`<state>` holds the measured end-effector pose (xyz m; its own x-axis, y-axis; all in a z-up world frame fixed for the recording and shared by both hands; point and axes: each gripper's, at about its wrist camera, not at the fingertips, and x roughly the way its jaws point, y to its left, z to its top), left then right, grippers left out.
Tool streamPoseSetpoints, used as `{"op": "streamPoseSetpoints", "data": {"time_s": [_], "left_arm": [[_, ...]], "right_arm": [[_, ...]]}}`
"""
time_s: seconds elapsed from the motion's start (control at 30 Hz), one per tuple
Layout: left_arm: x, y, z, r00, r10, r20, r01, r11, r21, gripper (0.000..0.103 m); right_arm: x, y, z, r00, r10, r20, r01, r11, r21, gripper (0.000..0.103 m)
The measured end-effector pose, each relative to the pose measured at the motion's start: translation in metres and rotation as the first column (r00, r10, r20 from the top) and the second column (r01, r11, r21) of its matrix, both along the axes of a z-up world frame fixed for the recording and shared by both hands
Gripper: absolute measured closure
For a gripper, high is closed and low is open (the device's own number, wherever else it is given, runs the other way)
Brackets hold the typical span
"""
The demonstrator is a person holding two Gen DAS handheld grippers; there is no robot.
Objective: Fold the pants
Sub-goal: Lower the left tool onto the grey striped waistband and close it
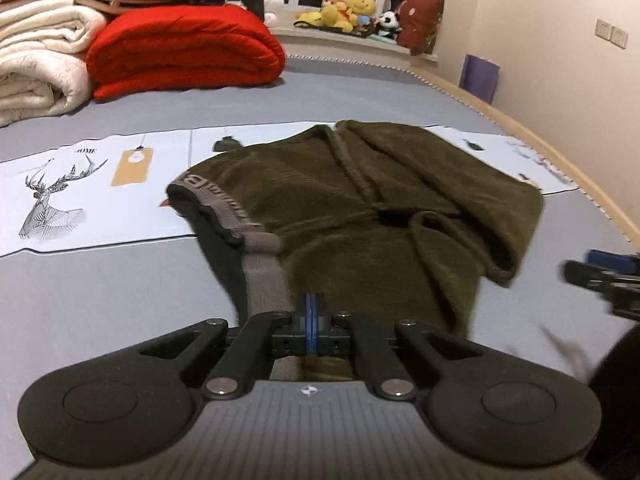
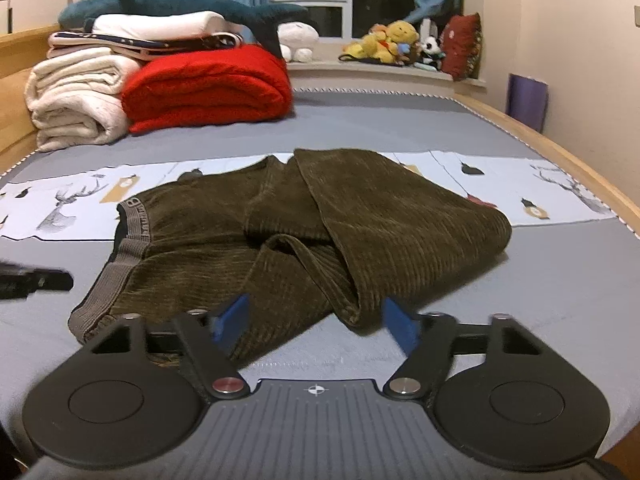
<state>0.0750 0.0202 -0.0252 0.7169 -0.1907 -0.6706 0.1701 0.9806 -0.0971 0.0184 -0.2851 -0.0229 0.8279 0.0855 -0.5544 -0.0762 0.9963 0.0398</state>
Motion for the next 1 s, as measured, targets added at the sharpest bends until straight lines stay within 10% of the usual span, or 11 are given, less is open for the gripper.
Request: {"op": "streamPoseSetpoints", "data": {"time_s": [0.1, 0.23, 0.3, 0.6, 1.0], "left_arm": [[0.025, 0.028, -0.018, 0.998, 0.051, -0.034, -0.053, 0.997, -0.056, 0.096], [0.048, 0.06, -0.042, 0.978, 0.175, -0.109, -0.194, 0.96, -0.2, 0.041], [0.057, 0.066, -0.048, 0.971, 0.196, -0.134, -0.224, 0.943, -0.245, 0.032], [0.093, 0.07, -0.077, 0.96, 0.186, -0.207, -0.247, 0.912, -0.327, 0.017], [0.11, 0.042, -0.079, 0.977, 0.172, -0.128, -0.201, 0.941, -0.271, 0.017]], "right_arm": [[-0.002, -0.004, 0.004, 1.0, 0.005, 0.028, -0.006, 0.999, 0.034, 0.04], [-0.002, -0.01, 0.006, 0.999, 0.0, 0.043, -0.003, 0.997, 0.077, 0.04], [0.0, -0.014, 0.006, 0.999, -0.002, 0.049, -0.003, 0.994, 0.107, 0.04], [0.015, -0.015, -0.005, 1.0, -0.006, -0.021, 0.009, 0.989, 0.144, 0.04], [0.021, -0.005, -0.017, 0.997, -0.028, -0.07, 0.035, 0.993, 0.109, 0.039]]}}
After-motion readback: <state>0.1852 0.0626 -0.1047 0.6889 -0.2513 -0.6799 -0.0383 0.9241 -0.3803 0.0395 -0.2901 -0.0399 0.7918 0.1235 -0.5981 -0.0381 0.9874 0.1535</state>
